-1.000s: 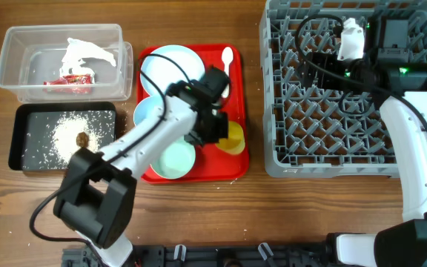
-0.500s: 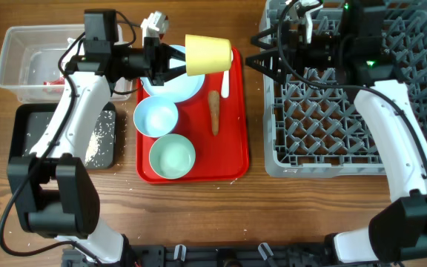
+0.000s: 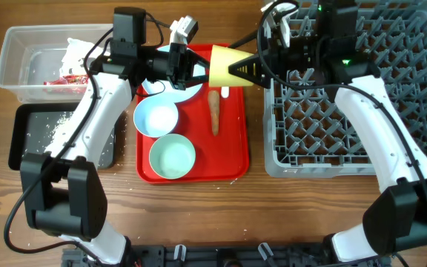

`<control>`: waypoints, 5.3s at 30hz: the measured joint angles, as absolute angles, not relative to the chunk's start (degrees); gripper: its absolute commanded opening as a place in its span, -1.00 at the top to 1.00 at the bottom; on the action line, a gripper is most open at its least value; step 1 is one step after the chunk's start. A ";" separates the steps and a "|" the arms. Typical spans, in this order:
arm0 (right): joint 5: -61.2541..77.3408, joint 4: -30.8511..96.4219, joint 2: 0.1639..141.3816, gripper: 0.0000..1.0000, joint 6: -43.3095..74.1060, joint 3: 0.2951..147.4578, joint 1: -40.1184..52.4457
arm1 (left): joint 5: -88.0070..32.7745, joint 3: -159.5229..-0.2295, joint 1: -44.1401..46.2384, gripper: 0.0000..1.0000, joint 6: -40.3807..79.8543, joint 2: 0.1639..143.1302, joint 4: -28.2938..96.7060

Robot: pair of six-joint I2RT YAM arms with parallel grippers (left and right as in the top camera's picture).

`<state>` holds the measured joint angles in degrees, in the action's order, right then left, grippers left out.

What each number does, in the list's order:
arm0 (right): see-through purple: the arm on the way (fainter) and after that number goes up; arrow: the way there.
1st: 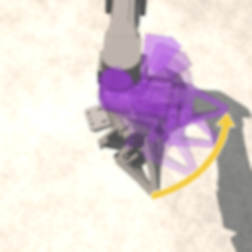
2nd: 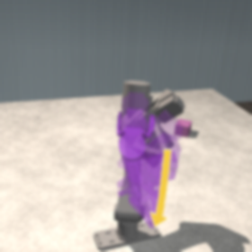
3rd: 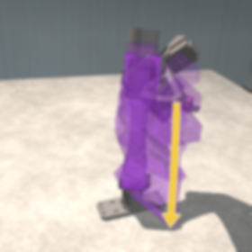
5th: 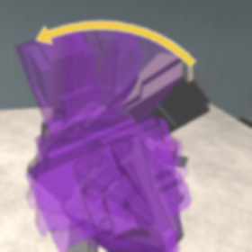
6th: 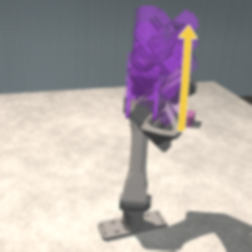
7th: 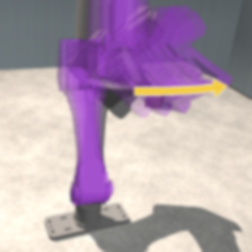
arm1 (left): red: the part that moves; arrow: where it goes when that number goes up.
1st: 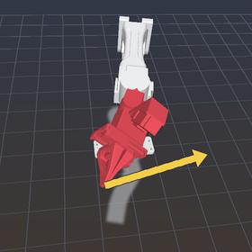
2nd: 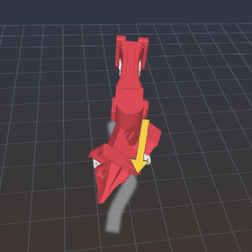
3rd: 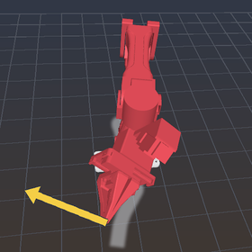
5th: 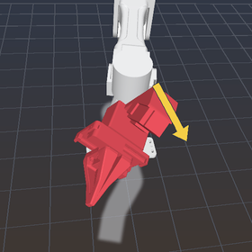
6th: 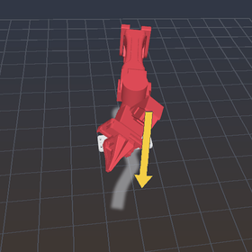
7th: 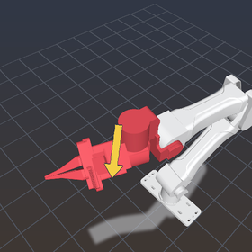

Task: Sort waste into correct bins and load items into the dishwasher rack
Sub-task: 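Lift the yellow cup and hand it to the right gripper, then place the yellow cup upside down in the rack with the right gripper, then grasp the carrot scrap with the left gripper and drop it on the black tray, then grasp the white spoon with the right gripper and place it in the rack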

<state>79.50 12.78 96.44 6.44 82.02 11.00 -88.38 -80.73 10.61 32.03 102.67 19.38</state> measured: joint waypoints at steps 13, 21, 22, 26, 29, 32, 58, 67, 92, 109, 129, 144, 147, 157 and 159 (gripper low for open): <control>79.66 16.10 96.44 -0.61 6.42 82.02 11.00 | -87.94 -80.73 10.00 0.92 32.03 102.67 19.03; 79.24 16.73 96.44 -0.25 6.42 82.02 11.00 | -87.05 -80.75 9.96 0.53 32.25 102.67 19.03; 79.24 16.71 96.44 -0.25 6.42 82.02 11.00 | -87.07 -80.73 9.96 0.48 32.23 102.67 19.03; 79.22 16.69 96.44 -0.12 6.42 82.02 10.70 | -87.05 -80.75 9.96 0.42 32.25 102.67 19.00; 79.22 16.71 96.44 -0.12 6.42 82.02 8.64 | -87.05 -80.75 9.96 0.38 32.25 102.67 19.00; 77.60 17.58 96.44 -0.12 7.38 82.02 4.01 | -86.89 -80.75 9.96 0.38 32.25 102.67 19.00; 1.83 74.37 96.79 -0.11 15.70 87.59 10.98 | -5.61 -81.23 10.07 0.37 32.21 102.30 43.59; 1.45 73.56 107.87 -0.82 16.78 87.59 11.27 | -4.29 -81.23 10.07 0.36 32.21 102.30 43.79; 4.05 73.71 107.57 -0.82 16.67 106.28 8.56 | 2.35 -81.23 33.17 -0.10 15.46 118.91 34.44; 4.05 72.79 107.57 -0.82 16.67 106.28 8.56 | 3.64 -83.66 32.97 0.78 15.51 108.49 39.05; 4.05 70.63 107.57 -0.85 16.67 106.30 8.56 | 5.72 -68.45 -18.50 0.58 49.15 102.35 41.04; 8.91 53.95 107.55 -0.82 15.59 106.39 16.19 | -0.47 -67.37 -14.85 -0.37 34.63 89.12 39.83; 5.96 45.54 108.27 -0.69 19.51 106.52 23.24 | -0.49 -67.40 -5.17 -0.47 28.97 82.24 39.59; -2.07 36.34 130.26 -0.46 27.44 106.87 25.52 | 2.24 -67.48 1.50 -0.72 26.81 80.16 38.54; -2.48 35.29 133.03 -0.38 27.49 106.87 25.52 | 1.83 -67.48 1.50 -0.83 26.83 80.16 38.54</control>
